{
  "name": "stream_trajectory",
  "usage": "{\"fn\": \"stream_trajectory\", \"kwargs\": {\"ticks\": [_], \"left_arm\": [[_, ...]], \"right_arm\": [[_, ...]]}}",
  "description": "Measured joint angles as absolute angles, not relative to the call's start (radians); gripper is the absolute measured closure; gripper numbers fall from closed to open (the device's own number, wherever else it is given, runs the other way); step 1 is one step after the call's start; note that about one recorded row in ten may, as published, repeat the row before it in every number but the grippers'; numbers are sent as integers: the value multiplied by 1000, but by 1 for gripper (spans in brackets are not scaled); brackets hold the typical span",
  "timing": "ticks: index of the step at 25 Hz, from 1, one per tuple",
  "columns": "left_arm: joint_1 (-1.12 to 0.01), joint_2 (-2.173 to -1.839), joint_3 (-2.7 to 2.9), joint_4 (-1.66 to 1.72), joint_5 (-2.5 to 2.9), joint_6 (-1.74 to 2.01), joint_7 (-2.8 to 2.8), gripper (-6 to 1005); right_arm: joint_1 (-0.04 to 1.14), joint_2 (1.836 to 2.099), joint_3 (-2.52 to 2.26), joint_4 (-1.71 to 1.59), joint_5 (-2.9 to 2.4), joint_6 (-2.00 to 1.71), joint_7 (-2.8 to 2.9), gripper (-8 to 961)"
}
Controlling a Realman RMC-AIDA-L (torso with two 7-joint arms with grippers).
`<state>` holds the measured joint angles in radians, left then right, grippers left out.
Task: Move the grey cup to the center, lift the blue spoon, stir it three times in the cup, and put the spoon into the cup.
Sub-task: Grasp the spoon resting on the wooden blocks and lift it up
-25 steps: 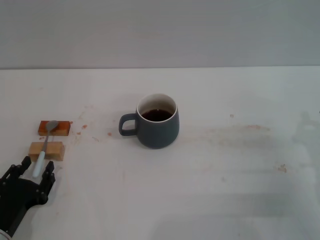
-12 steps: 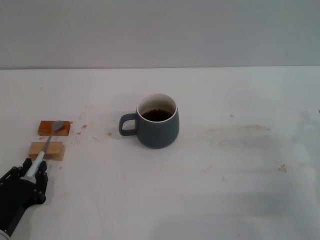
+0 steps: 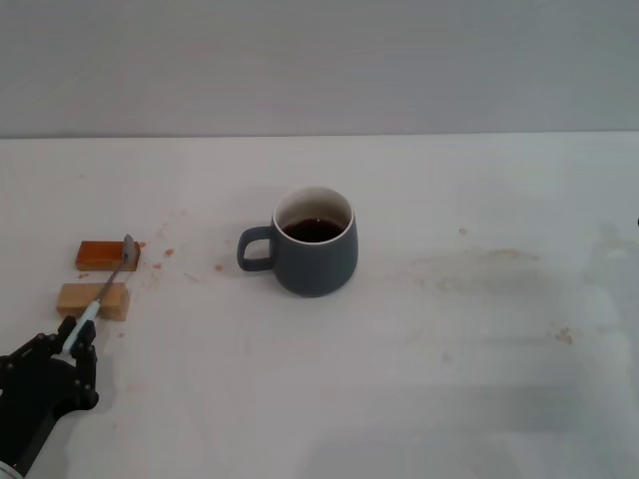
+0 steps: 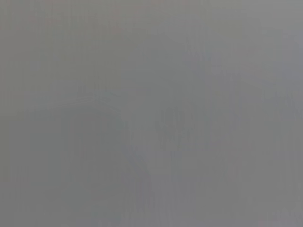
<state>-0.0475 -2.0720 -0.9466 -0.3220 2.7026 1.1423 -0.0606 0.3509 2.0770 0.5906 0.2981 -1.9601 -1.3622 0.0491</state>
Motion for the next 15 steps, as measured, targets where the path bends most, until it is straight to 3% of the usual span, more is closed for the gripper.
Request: {"fn": "stream_trajectory", "kwargs": {"ticks": [4, 15], "left_arm": [[-51, -2071, -946, -316, 2703, 1143, -60, 846], [-21, -2063, -941, -400, 2702, 1156, 46, 850]], "right_arm": [[347, 2077, 591, 301, -1961, -1363, 49, 954], [348, 2078, 583, 302, -1962, -1364, 49, 954]]}}
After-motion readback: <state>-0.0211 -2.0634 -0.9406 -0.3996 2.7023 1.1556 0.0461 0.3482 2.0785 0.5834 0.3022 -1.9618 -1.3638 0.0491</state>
